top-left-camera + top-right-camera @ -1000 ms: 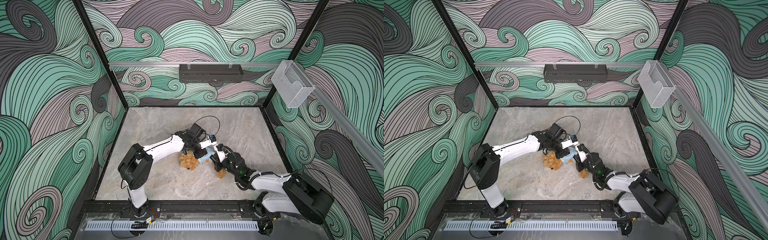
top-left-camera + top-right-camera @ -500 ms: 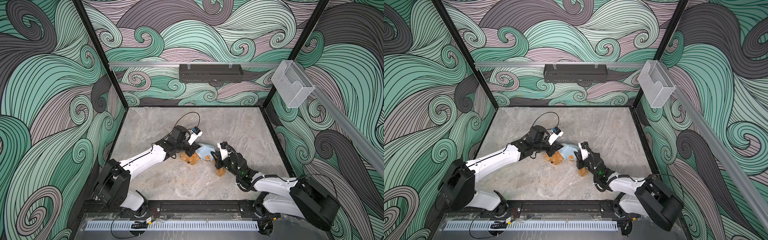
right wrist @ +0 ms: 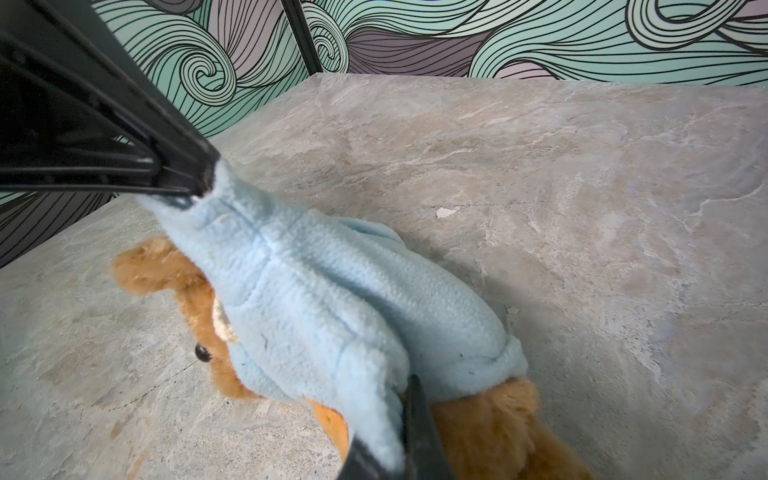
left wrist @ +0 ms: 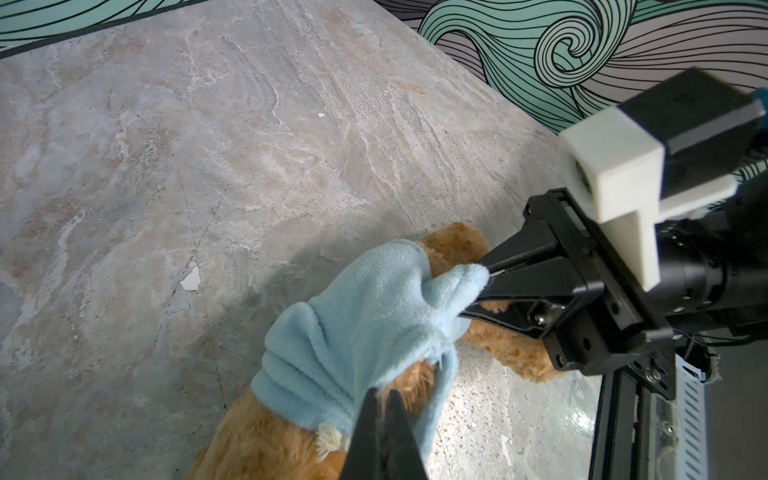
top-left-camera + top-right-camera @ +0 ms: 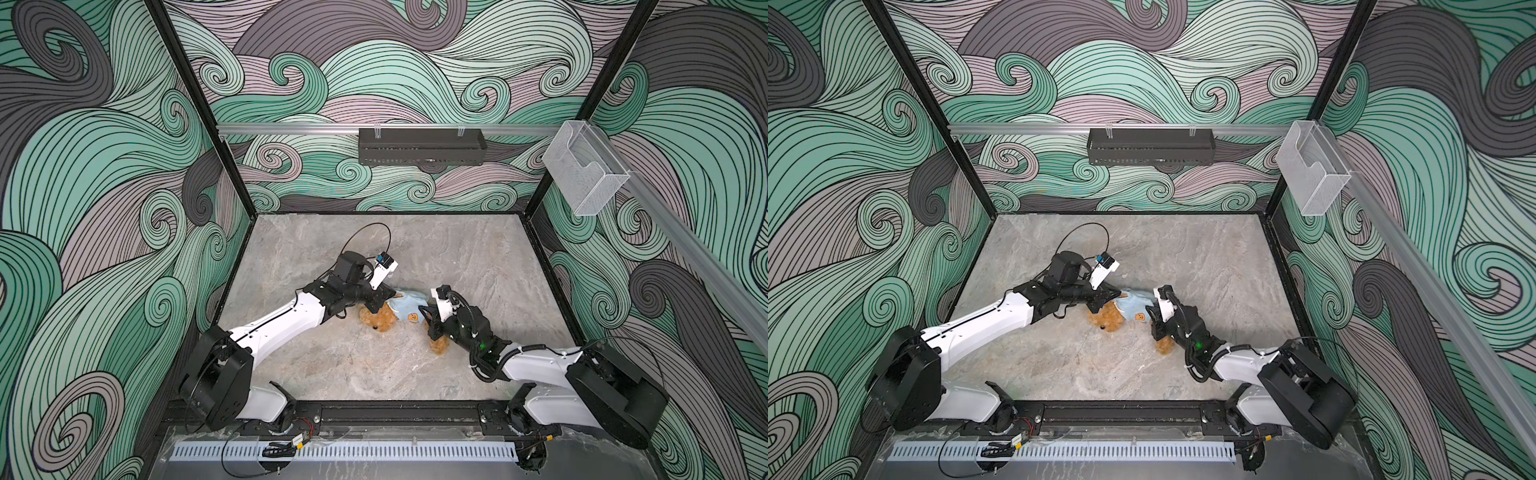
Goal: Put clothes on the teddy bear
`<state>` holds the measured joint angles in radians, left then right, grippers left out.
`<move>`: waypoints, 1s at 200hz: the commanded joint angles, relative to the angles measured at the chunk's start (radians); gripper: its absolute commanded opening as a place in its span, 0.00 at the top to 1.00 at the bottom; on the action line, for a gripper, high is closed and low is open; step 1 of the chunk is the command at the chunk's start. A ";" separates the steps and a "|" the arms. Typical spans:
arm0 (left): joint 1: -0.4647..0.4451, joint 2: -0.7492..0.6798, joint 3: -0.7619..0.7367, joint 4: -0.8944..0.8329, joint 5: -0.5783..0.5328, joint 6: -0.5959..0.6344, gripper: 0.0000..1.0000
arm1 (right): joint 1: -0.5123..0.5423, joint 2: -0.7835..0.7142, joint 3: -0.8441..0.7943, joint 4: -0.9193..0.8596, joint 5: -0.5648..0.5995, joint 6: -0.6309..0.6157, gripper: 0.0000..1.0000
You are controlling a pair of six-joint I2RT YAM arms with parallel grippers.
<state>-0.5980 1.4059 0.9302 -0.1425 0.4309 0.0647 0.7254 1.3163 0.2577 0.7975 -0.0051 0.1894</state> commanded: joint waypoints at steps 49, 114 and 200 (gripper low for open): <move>-0.060 0.090 0.212 -0.307 -0.014 0.313 0.78 | -0.011 -0.005 0.017 -0.109 -0.036 -0.085 1.00; -0.074 0.055 0.231 -0.286 0.044 0.367 0.80 | -0.011 -0.001 0.015 -0.106 -0.038 -0.084 1.00; -0.101 0.152 0.333 -0.385 0.056 0.459 0.87 | -0.011 -0.005 0.008 -0.103 -0.037 -0.079 1.00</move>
<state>-0.6888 1.5127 1.2194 -0.4603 0.4618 0.4789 0.7197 1.3121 0.2691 0.7506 -0.0418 0.1123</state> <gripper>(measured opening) 0.128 0.080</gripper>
